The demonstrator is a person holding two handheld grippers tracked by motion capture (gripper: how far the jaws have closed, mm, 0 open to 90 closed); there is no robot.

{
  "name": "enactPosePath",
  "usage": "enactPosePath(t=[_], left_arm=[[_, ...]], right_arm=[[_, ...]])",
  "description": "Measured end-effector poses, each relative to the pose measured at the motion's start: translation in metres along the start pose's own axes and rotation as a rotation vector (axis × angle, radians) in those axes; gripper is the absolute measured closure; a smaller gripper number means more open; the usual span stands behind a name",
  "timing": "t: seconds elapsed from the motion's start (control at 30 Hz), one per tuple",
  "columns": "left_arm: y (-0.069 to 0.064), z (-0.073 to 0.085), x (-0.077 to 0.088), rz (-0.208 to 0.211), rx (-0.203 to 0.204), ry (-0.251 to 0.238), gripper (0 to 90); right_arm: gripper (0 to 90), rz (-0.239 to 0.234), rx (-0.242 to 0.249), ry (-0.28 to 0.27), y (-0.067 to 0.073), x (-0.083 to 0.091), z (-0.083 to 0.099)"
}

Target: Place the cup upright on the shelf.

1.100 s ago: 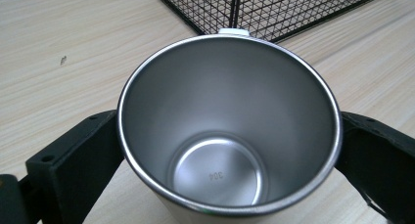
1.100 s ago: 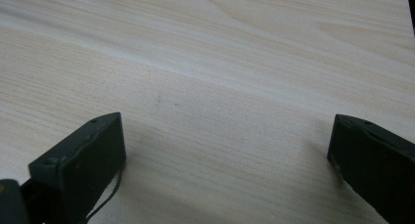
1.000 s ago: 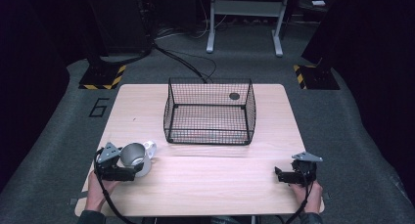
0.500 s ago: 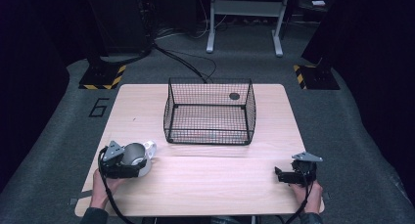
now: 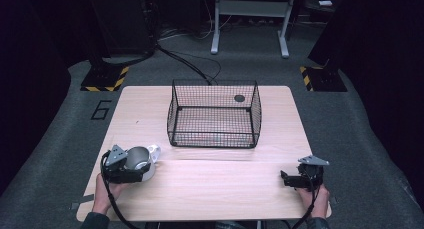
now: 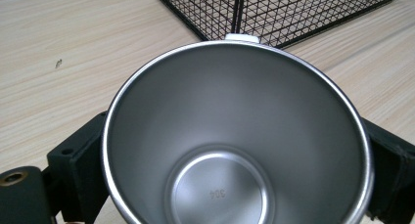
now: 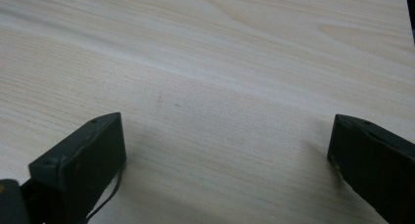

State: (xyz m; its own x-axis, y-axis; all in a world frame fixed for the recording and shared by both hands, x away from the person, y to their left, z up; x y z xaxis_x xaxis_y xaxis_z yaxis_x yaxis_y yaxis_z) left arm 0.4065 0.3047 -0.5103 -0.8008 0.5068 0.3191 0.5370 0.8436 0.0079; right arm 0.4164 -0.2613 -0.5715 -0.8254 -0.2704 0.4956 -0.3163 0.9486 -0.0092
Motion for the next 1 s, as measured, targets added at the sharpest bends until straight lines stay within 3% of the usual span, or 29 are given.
enactPosePath(t=[0.13, 0.33, 0.77, 1.0], left_arm=[[-0.002, -0.002, 0.001, 0.014, -0.012, 0.018, 6.6], [-0.011, -0.009, 0.004, 0.036, -0.012, 0.001, 6.6], [-0.031, -0.027, 0.011, 0.093, -0.061, -0.018, 6.6], [-0.038, -0.032, 0.014, 0.121, -0.058, -0.027, 6.6]], right_arm=[[0.3, 0.001, -0.005, 0.000, 0.000, 0.000, 0.000], [0.3, 0.002, -0.007, 0.001, 0.000, 0.000, 0.000], [0.3, 0.001, -0.009, 0.003, 0.000, -0.001, 0.000], [0.3, 0.001, -0.009, 0.004, 0.000, 0.000, 0.000]])
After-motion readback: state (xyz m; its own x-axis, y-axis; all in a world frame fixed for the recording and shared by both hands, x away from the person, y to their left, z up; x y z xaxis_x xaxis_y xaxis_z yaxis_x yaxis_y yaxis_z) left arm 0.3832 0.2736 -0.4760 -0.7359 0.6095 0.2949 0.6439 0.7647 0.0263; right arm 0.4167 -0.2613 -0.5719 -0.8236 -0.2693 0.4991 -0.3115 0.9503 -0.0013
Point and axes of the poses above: each handheld gripper's, and its own axes: x roughly backward along the jaws, z roughly out of its underside, y roughly to its left, the point moved 6 cm from there along -x, roughly forward along the jaws, and after that the axes turned 14 degrees about -y, right-handed, at the moved point
